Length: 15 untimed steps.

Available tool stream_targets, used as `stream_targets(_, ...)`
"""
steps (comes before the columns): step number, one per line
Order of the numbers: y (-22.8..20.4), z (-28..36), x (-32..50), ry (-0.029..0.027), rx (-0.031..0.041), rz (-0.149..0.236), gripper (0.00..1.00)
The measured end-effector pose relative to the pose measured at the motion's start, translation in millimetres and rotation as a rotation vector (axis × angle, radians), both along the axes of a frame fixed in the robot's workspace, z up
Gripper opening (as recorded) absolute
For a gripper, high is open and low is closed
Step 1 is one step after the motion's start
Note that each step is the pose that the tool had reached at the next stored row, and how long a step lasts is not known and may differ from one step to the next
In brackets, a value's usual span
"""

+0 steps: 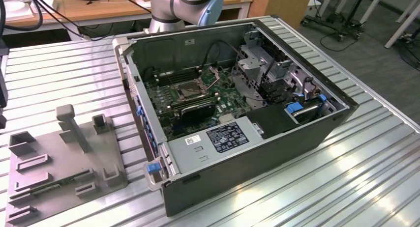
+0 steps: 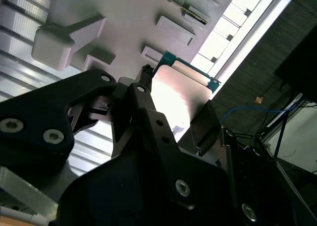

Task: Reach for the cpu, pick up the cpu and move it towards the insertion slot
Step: 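Pick up the cpu and move it towards the insertion slot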

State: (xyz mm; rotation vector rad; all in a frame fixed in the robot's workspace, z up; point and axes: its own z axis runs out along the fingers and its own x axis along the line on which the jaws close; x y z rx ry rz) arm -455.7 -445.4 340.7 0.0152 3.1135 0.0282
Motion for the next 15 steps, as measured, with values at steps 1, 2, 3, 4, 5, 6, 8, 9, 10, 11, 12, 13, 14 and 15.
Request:
stream_targets(1,0.0,0.2,0.0,0.0,0.0,0.0,0.55)
stream_targets(2,0.0,0.3,0.0,0.0001,0.0,0.0,0.55)
stream_targets(3,0.0,0.5,0.0,0.0,0.0,0.0,0.55)
stream_targets(4,0.0,0.7,0.0,0.0001,-0.0001,0.0,0.55)
stream_targets(5,0.0,1.0,0.0,0.0001,-0.0001,0.0,0.55)
stream_targets(6,0.0,1.3,0.0,0.0001,-0.0001,0.0,0.55)
stream_targets(8,0.0,1.9,0.0,0.0001,-0.0001,0.0,0.55)
stream_targets(9,0.0,2.2,0.0,0.0,0.0,0.0,0.55)
stream_targets(10,0.0,2.5,0.0,0.0,0.0,0.0,0.55)
stream_targets(11,0.0,2.8,0.0,0.0001,0.0,0.0,0.55)
stream_targets(12,0.0,3.0,0.1,0.0,0.0,0.0,0.55)
stream_targets(13,0.0,3.3,0.1,0.0,0.0,0.0,0.55)
stream_targets(14,0.0,3.5,0.1,0.0,0.0,0.0,0.55)
stream_targets(15,0.0,3.7,0.0,0.0001,0.0,0.0,0.55)
